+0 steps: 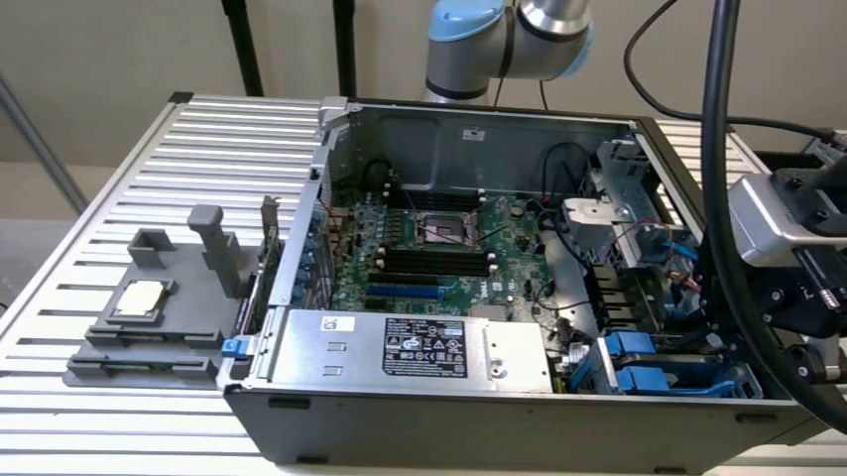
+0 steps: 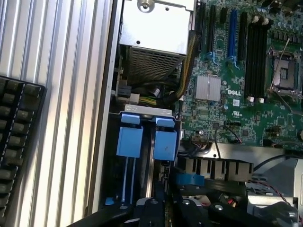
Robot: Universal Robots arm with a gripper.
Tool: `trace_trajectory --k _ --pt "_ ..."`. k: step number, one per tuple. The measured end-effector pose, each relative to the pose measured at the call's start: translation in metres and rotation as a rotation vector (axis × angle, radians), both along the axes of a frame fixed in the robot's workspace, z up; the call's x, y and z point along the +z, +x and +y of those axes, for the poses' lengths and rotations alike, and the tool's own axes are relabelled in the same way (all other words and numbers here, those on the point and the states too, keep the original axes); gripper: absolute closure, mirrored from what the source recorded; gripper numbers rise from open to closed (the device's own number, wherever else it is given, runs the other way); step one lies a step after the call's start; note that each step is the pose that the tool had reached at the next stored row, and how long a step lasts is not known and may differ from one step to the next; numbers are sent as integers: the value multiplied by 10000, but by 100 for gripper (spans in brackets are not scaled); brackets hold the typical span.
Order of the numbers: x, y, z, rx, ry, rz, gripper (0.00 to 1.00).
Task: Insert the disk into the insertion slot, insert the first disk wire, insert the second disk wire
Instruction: 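Insert the first disk wire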
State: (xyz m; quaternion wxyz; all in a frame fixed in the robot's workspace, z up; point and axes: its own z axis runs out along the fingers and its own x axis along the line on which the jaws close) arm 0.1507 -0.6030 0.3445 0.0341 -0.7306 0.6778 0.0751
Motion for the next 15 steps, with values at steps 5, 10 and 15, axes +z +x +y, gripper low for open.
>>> trace_trajectory --k 5,10,15 --pt "0 1 11 -171 -122 0 84" --pt "0 0 19 -516 -126 2 84" --pt "0 0 38 -739 -157 3 84"
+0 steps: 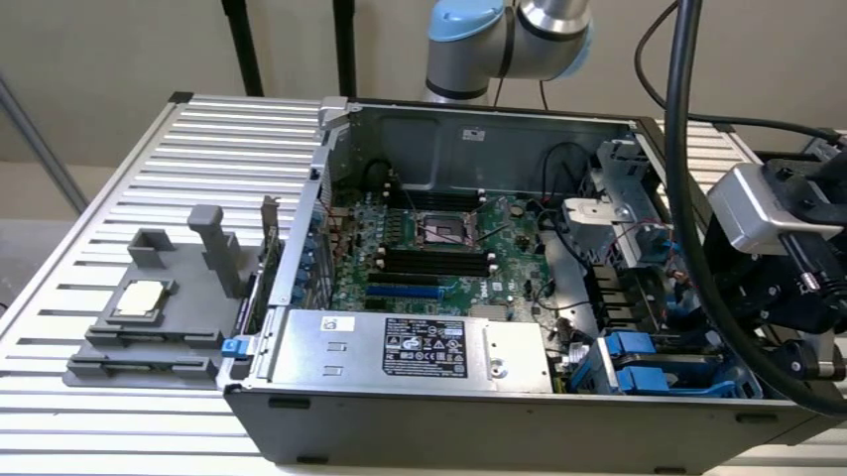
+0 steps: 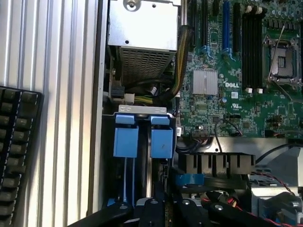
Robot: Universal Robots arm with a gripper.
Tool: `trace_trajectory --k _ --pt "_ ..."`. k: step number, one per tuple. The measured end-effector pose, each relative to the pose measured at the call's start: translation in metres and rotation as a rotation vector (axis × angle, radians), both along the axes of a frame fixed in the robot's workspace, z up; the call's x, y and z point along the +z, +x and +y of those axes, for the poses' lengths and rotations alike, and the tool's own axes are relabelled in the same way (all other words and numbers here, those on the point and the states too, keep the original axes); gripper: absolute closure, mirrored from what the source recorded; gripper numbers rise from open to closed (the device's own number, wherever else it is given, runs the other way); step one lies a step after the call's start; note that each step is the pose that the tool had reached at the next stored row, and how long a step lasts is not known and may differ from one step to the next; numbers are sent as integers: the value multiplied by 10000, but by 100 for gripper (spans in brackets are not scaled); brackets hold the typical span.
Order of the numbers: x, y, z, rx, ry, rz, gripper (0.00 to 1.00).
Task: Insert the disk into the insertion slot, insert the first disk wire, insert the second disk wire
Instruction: 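Insert the first disk wire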
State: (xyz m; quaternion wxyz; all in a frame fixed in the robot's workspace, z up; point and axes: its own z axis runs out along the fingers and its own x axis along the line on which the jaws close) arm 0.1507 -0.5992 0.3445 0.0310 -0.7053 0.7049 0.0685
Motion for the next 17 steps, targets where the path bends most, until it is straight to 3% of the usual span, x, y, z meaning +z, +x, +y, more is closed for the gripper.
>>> trace_trajectory --k 9,17 --pt "-11 1 32 -274 -185 0 84" --pt "-22 7 51 -458 -258 1 84"
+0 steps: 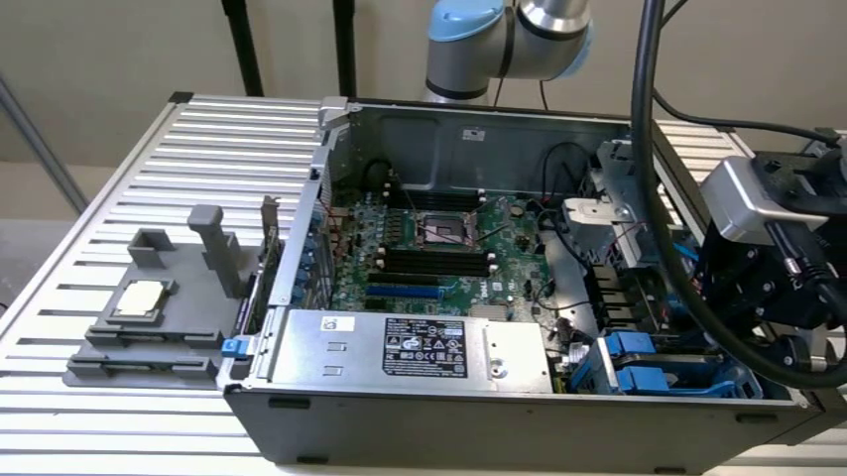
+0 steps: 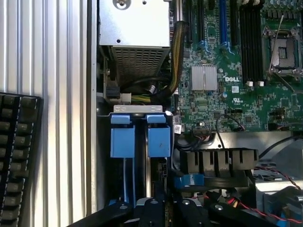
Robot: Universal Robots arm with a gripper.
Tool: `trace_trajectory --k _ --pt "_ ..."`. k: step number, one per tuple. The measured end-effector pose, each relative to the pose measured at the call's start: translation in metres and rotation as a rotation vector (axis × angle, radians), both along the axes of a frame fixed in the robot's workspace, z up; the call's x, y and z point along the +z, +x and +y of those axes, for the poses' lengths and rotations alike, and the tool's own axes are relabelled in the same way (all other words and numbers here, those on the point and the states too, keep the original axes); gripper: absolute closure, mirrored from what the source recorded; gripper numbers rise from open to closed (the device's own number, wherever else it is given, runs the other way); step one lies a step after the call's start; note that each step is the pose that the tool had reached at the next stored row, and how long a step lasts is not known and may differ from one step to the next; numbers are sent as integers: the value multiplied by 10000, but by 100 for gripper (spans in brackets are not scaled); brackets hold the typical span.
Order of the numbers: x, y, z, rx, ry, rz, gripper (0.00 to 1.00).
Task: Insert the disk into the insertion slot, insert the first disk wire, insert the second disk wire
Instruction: 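Insert the first disk wire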
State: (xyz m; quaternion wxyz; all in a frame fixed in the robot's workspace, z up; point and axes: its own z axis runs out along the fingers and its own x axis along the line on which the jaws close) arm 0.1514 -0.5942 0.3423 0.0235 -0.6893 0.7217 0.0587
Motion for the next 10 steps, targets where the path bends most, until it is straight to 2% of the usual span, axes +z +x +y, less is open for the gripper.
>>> trace_trajectory --k 10 --pt "-11 3 14 -131 -41 0 84"
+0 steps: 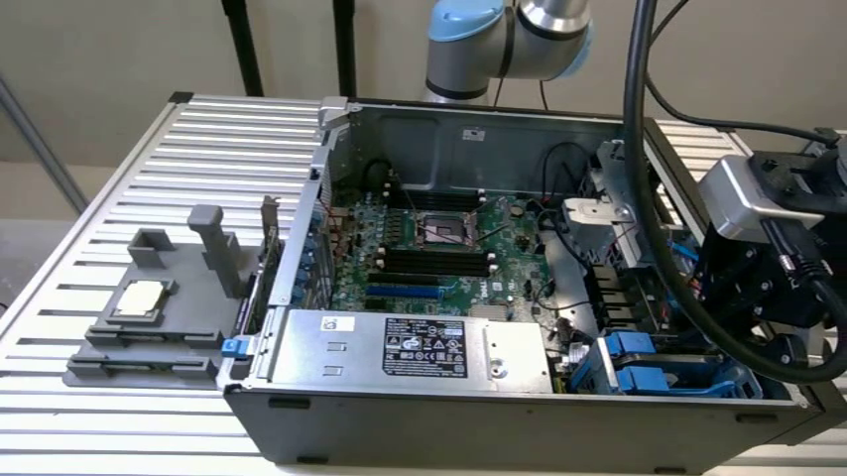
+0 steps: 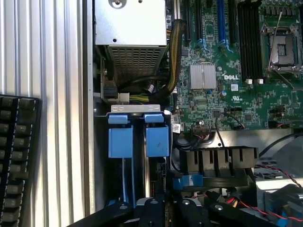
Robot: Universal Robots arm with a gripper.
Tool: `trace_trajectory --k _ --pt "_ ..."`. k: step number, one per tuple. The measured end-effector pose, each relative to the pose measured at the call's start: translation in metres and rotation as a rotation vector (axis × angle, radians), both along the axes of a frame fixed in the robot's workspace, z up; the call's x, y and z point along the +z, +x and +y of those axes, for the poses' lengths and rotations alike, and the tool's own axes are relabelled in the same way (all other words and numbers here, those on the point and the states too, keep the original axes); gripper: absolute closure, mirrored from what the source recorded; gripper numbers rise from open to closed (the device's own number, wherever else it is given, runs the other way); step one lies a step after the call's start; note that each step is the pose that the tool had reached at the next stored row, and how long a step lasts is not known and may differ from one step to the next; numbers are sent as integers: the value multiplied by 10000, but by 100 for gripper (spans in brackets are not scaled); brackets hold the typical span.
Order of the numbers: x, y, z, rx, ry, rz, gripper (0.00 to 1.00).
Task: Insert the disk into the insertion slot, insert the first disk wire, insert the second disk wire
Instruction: 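Insert the first disk wire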
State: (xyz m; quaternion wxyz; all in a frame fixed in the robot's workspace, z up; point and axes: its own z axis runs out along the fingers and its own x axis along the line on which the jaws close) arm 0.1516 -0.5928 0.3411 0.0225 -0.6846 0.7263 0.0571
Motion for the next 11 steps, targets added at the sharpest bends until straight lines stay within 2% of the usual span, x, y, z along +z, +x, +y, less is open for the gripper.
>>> trace_trajectory --k 11 --pt "-35 0 0 -24 -117 0 84"
